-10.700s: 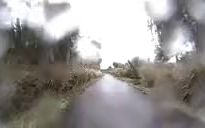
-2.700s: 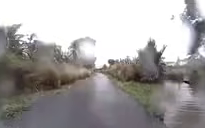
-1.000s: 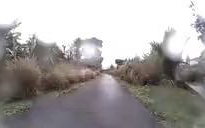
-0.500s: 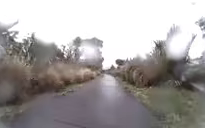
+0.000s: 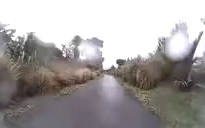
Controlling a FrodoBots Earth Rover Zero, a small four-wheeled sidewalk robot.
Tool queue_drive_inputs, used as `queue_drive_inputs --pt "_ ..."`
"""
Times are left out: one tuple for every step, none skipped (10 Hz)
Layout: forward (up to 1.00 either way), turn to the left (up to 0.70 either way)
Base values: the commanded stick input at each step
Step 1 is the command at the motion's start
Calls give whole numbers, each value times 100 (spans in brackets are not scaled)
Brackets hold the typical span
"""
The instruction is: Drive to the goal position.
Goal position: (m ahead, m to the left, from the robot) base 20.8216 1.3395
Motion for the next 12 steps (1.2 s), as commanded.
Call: queue_drive_inputs --pt "85 0" --pt "85 0" --pt "85 0" --pt "85 0" --pt "85 0" --pt "85 0" --pt "85 0" --pt "85 0" --pt "85 0" --pt "85 0" --pt "85 0" --pt "85 0"
